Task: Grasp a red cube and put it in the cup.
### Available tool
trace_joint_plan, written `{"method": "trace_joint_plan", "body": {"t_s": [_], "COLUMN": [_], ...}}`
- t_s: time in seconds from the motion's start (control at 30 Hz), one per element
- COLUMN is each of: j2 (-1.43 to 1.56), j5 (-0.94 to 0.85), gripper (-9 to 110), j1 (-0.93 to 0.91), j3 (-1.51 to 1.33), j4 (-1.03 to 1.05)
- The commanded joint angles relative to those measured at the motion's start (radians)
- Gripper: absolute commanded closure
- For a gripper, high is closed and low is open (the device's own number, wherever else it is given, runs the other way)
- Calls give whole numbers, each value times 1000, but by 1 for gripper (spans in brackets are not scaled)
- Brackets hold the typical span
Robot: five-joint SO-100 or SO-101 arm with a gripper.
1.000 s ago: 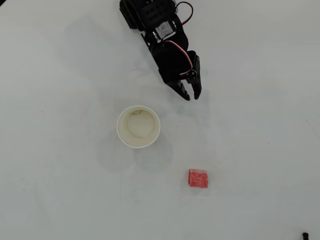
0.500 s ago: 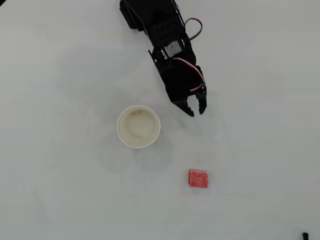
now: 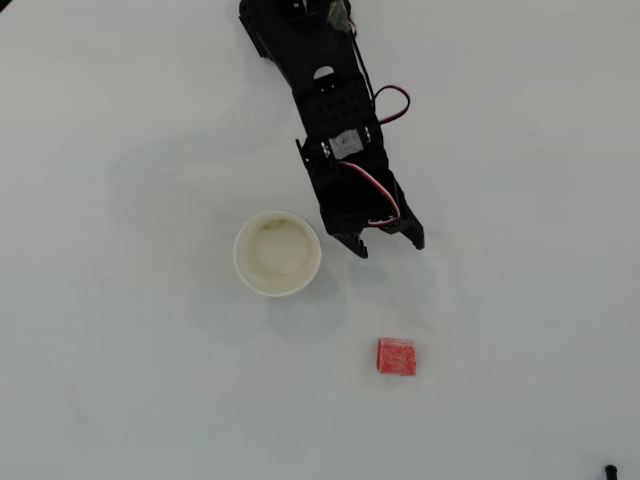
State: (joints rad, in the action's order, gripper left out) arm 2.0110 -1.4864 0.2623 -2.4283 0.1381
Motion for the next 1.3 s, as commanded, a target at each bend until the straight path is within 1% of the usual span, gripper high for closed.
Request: {"method": "trace_joint_plan", "body": {"t_s": [0.0, 0.47, 0.73, 0.9, 1.27], "j2": [-31, -265, -413, -520, -621], "j5": [-12, -18, -48, -66, -83], "gripper": [72, 72, 72, 72, 72], "j1": [-23, -77, -78, -91, -8], "j3": [106, 318, 407, 511, 621], "j4": [-8, -14, -114, -121, -140]}}
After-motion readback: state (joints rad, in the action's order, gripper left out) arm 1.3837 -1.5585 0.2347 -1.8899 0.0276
